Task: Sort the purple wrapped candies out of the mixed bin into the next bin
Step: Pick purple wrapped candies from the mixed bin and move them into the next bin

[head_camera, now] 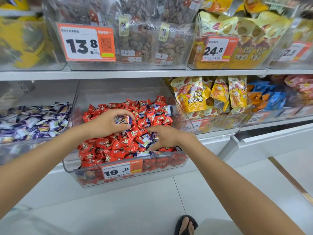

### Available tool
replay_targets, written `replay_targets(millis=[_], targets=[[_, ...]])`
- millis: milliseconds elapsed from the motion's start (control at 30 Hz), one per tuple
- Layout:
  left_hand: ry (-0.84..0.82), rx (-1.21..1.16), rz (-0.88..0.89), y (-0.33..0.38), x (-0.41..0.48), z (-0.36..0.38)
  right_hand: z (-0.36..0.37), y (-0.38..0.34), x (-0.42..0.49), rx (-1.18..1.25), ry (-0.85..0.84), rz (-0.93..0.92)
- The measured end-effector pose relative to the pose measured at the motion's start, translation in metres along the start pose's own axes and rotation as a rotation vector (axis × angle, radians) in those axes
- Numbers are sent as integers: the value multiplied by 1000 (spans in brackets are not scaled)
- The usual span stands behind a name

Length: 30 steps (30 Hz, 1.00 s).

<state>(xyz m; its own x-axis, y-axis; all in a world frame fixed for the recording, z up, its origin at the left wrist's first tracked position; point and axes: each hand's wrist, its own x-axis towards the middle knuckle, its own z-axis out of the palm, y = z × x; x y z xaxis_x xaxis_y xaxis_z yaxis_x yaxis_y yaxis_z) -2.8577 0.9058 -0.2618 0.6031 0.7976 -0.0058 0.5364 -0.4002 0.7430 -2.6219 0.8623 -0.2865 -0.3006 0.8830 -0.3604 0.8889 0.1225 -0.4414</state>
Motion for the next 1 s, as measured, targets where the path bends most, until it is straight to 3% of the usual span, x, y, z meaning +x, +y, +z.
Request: replay_targets(millis=[333, 500, 767, 1000], targets=[[6, -3, -11, -7, -6, -7, -11, 5, -17, 581, 263, -14], [22, 8, -14, -1, -8, -7, -16, 4, -29, 612, 272, -106], [65, -6, 18, 10, -19, -14, -18, -1, -38, 671, 342, -81], [159, 4, 35, 17, -52, -37, -28, -52, -47, 553, 392, -163]])
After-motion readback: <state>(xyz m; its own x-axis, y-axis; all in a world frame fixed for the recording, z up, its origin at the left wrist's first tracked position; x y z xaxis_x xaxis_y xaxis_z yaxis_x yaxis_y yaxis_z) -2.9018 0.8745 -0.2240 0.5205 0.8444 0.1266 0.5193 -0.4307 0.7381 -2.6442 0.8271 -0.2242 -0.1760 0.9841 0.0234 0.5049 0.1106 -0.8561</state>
